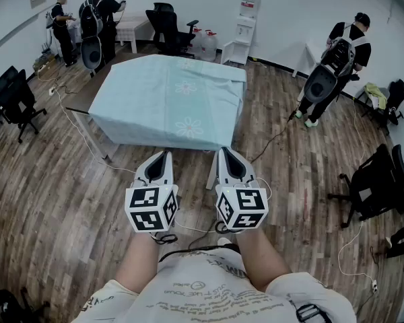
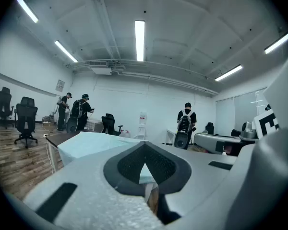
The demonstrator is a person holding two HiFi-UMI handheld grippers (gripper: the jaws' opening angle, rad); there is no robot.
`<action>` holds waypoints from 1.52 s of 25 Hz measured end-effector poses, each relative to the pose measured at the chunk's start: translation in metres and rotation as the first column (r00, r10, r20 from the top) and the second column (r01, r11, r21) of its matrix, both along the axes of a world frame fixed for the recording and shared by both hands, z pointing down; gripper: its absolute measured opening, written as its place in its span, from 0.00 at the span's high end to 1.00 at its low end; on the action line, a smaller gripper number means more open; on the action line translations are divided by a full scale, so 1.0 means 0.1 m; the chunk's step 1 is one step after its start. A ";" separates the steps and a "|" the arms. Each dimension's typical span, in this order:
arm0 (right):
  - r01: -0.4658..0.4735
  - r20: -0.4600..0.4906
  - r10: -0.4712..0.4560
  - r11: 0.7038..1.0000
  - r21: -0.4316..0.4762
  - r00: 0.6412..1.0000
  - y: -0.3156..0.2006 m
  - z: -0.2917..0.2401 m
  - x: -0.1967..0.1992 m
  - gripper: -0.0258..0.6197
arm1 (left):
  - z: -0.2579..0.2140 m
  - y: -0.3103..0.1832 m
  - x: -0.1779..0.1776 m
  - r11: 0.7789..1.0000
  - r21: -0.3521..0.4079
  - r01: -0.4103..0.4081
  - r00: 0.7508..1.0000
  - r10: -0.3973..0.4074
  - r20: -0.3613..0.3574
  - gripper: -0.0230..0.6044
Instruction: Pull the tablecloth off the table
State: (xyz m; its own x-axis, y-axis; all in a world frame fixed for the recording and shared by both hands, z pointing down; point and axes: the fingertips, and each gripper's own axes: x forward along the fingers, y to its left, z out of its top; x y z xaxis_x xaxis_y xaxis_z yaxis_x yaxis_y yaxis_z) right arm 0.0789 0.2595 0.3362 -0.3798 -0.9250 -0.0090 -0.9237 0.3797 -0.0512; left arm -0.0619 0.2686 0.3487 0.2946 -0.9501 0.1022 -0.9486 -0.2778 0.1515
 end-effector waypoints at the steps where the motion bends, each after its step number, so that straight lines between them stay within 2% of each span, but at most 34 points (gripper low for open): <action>1: -0.002 0.008 0.002 1.000 0.001 1.000 0.01 -0.02 0.00 0.94 | 0.00 0.01 0.00 1.000 -0.003 -0.003 1.000 0.003 0.003 0.94; 10: -0.031 0.017 0.032 0.999 -0.032 0.999 0.15 0.08 0.10 0.94 | 0.12 0.07 0.08 0.999 -0.034 -0.034 0.999 0.034 -0.005 0.94; 17: -0.037 0.009 0.038 0.998 -0.058 0.999 -0.08 0.21 0.06 0.94 | 0.26 -0.13 0.03 0.997 -0.069 -0.036 0.999 0.036 0.002 0.94; 26: -0.069 0.015 0.070 0.995 -0.076 0.997 -0.75 0.31 -0.09 0.94 | 0.37 -0.74 -0.19 0.994 -0.104 -0.041 0.999 0.043 0.016 0.94; 38: -0.075 0.016 0.077 0.993 -0.090 0.997 -2.19 0.28 -0.10 0.94 | 0.34 -2.16 -0.23 0.992 -0.121 -0.047 0.999 0.048 0.007 0.94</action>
State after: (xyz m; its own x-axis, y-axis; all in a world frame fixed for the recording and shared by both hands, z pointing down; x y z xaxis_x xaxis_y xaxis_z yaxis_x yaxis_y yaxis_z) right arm 0.0690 0.0405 0.3643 -0.3090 -0.9486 0.0685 -0.9481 0.3017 -0.1001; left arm -0.0853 0.0523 0.3831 0.3372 -0.9157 0.2188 -0.9365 -0.3024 0.1775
